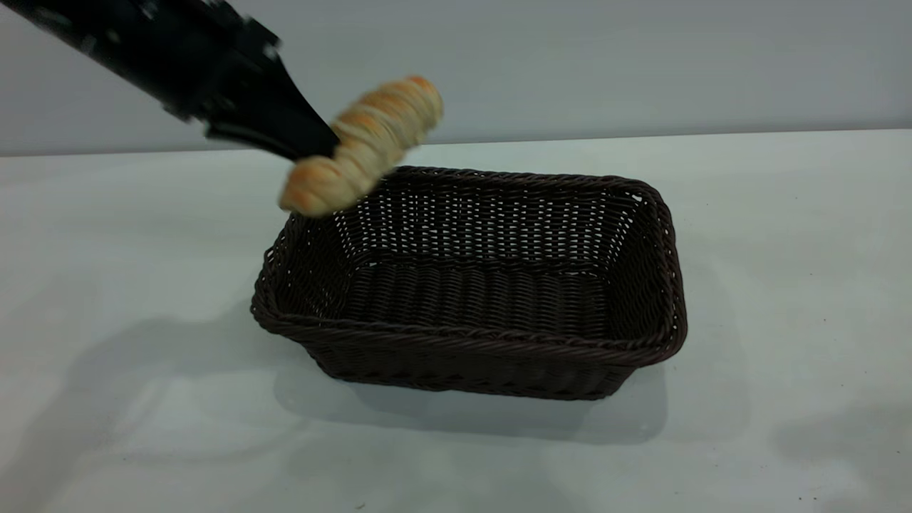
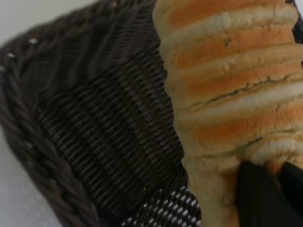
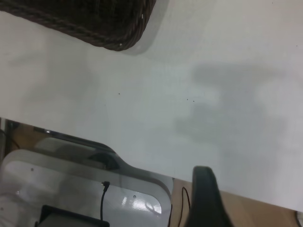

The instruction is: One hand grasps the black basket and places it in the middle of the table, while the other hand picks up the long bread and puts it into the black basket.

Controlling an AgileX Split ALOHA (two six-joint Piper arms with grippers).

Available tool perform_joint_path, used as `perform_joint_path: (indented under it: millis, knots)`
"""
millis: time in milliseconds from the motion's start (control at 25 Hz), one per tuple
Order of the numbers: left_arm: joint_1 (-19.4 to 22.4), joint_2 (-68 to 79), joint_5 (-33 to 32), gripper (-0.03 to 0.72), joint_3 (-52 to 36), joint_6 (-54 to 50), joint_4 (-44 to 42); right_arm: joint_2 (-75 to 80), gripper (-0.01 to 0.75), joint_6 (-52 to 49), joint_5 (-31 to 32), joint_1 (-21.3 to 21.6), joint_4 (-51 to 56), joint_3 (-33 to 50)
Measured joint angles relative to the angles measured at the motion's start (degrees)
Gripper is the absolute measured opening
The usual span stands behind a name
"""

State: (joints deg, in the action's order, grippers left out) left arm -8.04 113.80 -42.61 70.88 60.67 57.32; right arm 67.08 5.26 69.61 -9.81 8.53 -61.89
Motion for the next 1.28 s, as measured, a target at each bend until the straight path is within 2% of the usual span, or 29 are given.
perform_joint_path:
  millis: [120, 360, 480, 640, 760, 880, 1080, 1280]
  knots:
    - [-0.25, 1.84, 1.28, 0.140, 0.00, -0.13, 0.93, 0.00, 0.533, 0.19, 0.00, 0.00, 0.00, 0.00]
    - [-0.25, 1.64, 2.86, 0.482, 0.00, -1.31, 1.24, 0.00, 0.534, 0.25, 0.00, 0.00, 0.02, 0.00]
    - [-0.25, -1.25, 2.86, 0.575, 1.22, -6.56, -3.36, 0.00, 0.534, 0.25, 0.00, 0.00, 0.02, 0.00]
    - [-0.25, -8.28, 1.07, 0.579, 4.25, -22.98, -21.18, 0.00, 0.534, 0.30, 0.00, 0.00, 0.02, 0.00]
    - [-0.25, -14.19, -3.72, 0.574, 6.03, -38.84, -38.02, 0.00, 0.534, 0.44, 0.12, 0.00, 0.02, 0.00]
    - [-0.25, -19.32, -9.57, 0.570, 6.27, -47.12, -48.49, 0.00, 0.534, 0.44, 0.77, 0.00, -0.05, 0.00]
    - [-0.25, -27.38, -21.00, 0.570, 6.00, -49.85, -53.48, -1.10, 0.534, 0.44, 0.85, 0.00, -1.41, 0.28]
    - [-0.25, -36.64, -23.89, 0.568, -1.22, -50.82, -54.25, -7.00, 0.534, 0.44, 0.85, 0.00, -2.28, 5.46]
